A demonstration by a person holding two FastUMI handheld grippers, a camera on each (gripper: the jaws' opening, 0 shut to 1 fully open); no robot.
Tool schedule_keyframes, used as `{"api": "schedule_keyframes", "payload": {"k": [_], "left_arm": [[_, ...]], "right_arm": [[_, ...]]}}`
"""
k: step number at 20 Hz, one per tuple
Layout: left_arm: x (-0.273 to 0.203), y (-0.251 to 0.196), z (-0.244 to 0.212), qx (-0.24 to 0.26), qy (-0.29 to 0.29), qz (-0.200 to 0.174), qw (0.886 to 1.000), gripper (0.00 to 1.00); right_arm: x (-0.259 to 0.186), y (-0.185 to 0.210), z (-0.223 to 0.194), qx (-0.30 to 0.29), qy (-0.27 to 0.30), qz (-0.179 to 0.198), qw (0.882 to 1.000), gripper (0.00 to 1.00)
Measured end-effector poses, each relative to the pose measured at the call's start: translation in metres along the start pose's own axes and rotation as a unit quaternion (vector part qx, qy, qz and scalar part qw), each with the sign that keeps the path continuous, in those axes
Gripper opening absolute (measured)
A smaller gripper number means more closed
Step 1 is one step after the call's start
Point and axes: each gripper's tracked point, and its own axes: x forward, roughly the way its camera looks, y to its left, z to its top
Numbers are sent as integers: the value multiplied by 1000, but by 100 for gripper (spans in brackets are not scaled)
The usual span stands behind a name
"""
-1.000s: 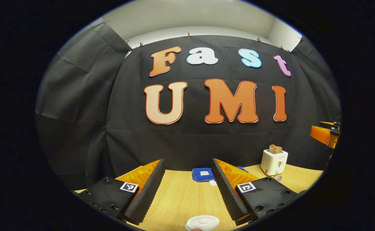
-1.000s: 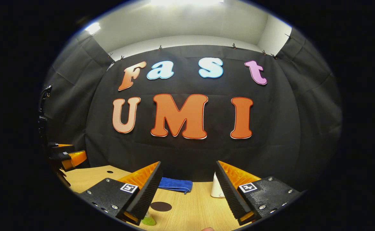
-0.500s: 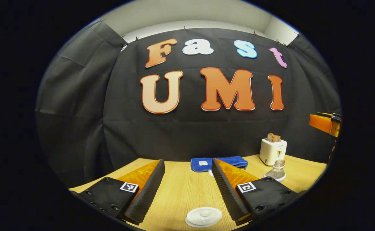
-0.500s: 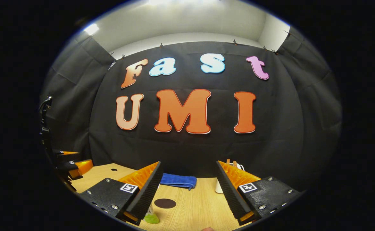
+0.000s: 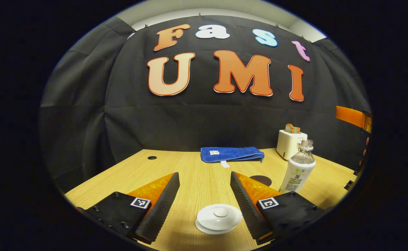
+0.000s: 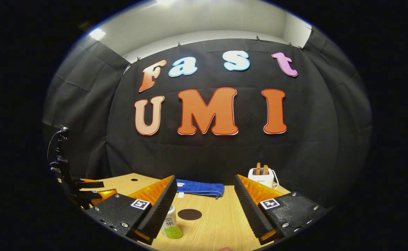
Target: Open the teacup lid with one hand, grasp the water bottle and pour water into the teacup with the other hand; after pouring, place the water bottle on the coaster and then close the teacup lid.
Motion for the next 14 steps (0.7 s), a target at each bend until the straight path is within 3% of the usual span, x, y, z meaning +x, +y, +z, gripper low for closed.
{"api": "schedule_keyframes", "payload": {"k": [14], "left_arm": [[14,-20,-71,32,89,-28,995,96]], "right_arm": [[-5,19,-46,6,40,37,999,99]]}}
